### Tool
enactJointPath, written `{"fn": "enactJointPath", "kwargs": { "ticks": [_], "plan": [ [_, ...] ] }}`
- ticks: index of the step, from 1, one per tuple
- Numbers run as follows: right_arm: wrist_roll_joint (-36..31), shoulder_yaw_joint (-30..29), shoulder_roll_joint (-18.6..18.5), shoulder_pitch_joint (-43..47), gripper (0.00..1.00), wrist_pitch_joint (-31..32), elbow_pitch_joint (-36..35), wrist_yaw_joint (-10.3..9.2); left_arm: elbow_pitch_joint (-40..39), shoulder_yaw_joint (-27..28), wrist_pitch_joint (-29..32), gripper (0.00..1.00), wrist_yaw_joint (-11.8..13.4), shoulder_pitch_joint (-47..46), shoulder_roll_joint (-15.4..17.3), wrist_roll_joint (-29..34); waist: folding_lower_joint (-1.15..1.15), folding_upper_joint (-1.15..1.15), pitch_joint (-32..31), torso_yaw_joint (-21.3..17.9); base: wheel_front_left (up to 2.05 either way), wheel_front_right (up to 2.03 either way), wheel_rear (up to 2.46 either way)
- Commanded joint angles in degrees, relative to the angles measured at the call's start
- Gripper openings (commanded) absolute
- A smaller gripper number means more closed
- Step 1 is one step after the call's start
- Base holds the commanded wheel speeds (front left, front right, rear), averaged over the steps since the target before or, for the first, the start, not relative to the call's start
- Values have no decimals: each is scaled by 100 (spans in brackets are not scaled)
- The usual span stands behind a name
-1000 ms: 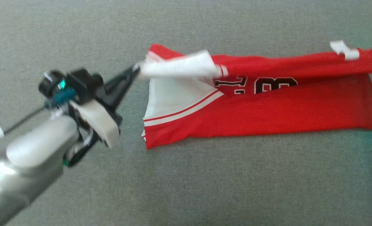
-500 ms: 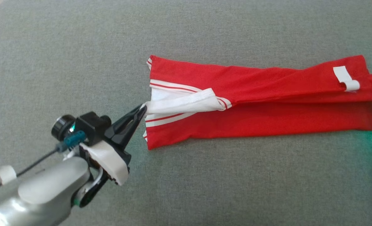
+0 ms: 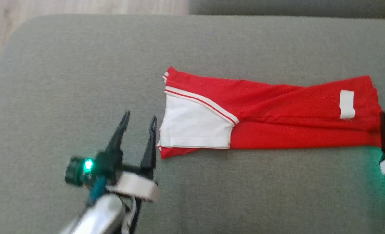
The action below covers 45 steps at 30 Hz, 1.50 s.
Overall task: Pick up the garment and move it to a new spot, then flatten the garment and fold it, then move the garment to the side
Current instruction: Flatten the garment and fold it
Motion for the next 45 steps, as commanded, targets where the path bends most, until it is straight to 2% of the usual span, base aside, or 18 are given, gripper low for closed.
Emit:
{"fn": "enactJointPath", "kwargs": {
  "ticks": [1,4,9,15,16,17,18,22,29,33,36,40,45],
  "plan": [
    [-128,-84,-81,128,100,-77,-40,-4,-229,388,-53,100,72,98,-3,269,1,0,-148,141,0,0,0],
    [-351,-317,79,227,100,-78,190,-4,-426,763,-53,100,135,624,-347,834,1,0,-276,313,0,0,0],
    [-619,-640,279,84,100,-47,975,-4,-669,1169,-54,100,150,1264,-810,1661,1,0,-371,634,0,0,0],
    [-813,-880,487,-183,100,213,2066,-4,-823,1460,-54,100,-45,1680,-1197,2235,1,0,-385,931,0,0,0],
    [-800,-897,549,-217,85,288,2155,-4,-832,1512,-54,100,-85,1723,-1236,2299,1,0,-383,946,0,0,0],
    [-804,-889,599,-240,35,353,2206,-4,-830,1562,-54,100,-128,1765,-1266,2360,1,0,-383,956,0,0,0],
    [-809,-869,638,-251,0,403,2218,-4,-820,1608,-54,100,-175,1802,-1290,2417,1,0,-385,963,0,0,0],
    [-780,-908,640,-244,0,315,2117,-4,-772,1779,-54,100,-323,1895,-1362,2637,1,0,-409,938,0,0,0],
    [-906,-1085,14,-123,0,56,1882,-4,-738,2046,-54,100,-568,2046,-1464,2840,1,0,-504,761,0,0,0],
    [-927,-1092,-178,-77,0,62,1495,-4,-699,2142,-54,100,-676,2115,-1482,2894,1,0,-548,693,0,0,0],
    [-895,-1098,-244,-67,0,41,726,-4,-661,2227,-54,100,-779,2146,-1507,2944,1,0,-594,646,0,0,0],
    [-839,-1051,-55,31,0,104,-668,-4,-604,2275,-54,100,-926,2206,-1522,3017,1,0,-663,592,0,0,0],
    [-1262,-991,559,14,0,658,-1983,-4,-505,2293,-54,100,-1080,2230,-1533,3129,1,0,-695,623,0,0,0]
  ]
}}
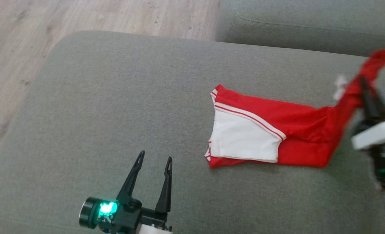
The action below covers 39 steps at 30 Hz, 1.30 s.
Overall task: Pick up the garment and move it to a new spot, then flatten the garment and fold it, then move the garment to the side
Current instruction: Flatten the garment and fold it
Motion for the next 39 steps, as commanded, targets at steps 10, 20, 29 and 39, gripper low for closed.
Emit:
{"fn": "enactJointPath", "kwargs": {
  "ticks": [10,20,29,39],
  "plan": [
    [-878,280,1425,62,0,1057,-839,-4,13,213,-53,100,-280,-205,-156,217,0,0,87,508,0,0,0],
    [-1376,622,2178,115,0,1317,-313,-4,106,217,-53,100,-388,-237,-291,320,0,0,174,793,0,0,0],
    [-1396,745,2374,4,100,869,-293,-4,84,603,-53,100,-339,-110,-466,-79,0,0,79,563,0,0,0],
    [-1568,343,1499,865,100,-491,-1174,-4,49,1140,-53,100,-230,179,-560,-329,0,0,-491,-174,0,0,0]
  ]
}}
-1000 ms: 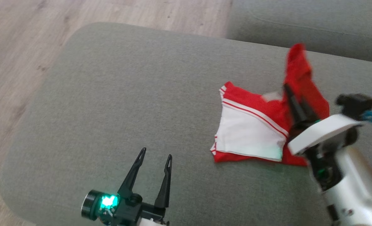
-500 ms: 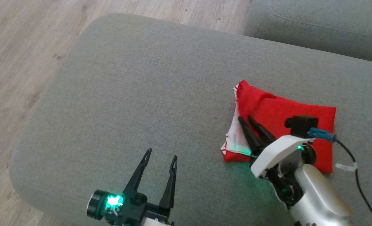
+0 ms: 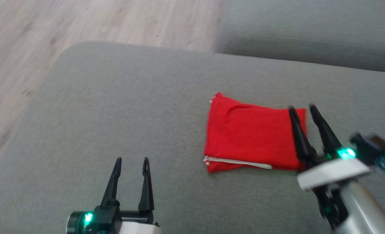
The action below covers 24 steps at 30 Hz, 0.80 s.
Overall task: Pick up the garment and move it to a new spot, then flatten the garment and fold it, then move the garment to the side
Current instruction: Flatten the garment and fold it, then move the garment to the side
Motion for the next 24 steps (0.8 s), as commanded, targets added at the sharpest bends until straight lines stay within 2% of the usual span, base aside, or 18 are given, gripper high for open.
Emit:
{"fn": "enactJointPath", "kwargs": {
  "ticks": [1,6,9,14,18,24],
  "plan": [
    [-49,38,-74,-51,100,-78,-226,-4,-204,220,-53,100,17,-151,-66,-15,1,0,-173,-232,0,0,0],
    [71,-322,-258,535,100,-213,-374,-4,-356,407,-53,100,-9,86,-77,-6,1,0,-319,-629,0,0,0],
    [-100,-612,-280,865,100,-220,-433,-4,-407,523,-53,100,-45,282,-79,55,1,0,-401,-799,0,0,0],
    [-925,-1102,-154,1426,100,-222,-530,-4,-459,690,-53,100,-65,551,-62,267,1,0,-514,-979,0,0,0],
    [-1576,-1179,-28,1765,100,-223,-621,-4,-513,759,-53,100,-90,680,-65,437,1,0,-553,-1047,0,0,0],
    [-2214,-1282,207,2005,100,-223,-718,-4,-541,812,-53,100,-163,727,-71,587,1,0,-553,-1071,0,0,0]
  ]
}}
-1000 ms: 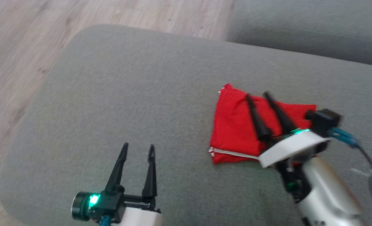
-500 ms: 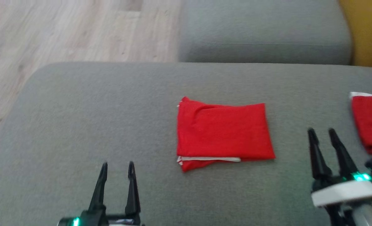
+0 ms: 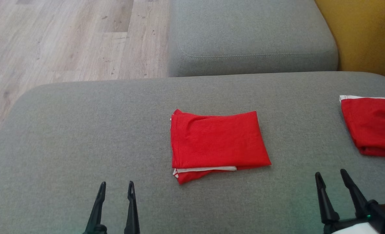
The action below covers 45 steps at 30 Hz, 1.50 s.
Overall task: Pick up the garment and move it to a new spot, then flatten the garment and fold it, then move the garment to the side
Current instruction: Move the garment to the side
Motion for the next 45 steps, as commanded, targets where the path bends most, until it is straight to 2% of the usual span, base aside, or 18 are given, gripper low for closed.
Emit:
{"fn": "enactJointPath", "kwargs": {
  "ticks": [1,16,26,33,40,45],
  "plan": [
    [-98,72,-31,-109,100,-78,-227,-4,-203,215,-53,100,-27,-165,-50,68,0,0,3,2,0,0,0],
    [-254,35,113,-69,100,-78,-212,-4,-134,281,-53,100,-126,-151,-66,117,0,0,8,74,0,0,0],
    [-259,57,111,-50,100,-79,-161,-4,-125,304,-54,100,-170,-154,-71,125,0,0,-5,104,0,0,0],
    [-183,48,36,-102,100,-79,-85,-4,-289,244,-54,100,-228,-185,-74,2,0,0,118,268,0,0,0],
    [253,227,-251,-531,100,-79,476,-4,-382,69,-54,100,-454,-218,-75,-167,0,0,353,523,0,0,0],
    [973,819,-684,-1219,100,10,1253,-4,-367,-13,-54,100,-481,-338,-76,-53,0,0,596,699,0,0,0]
  ]
}}
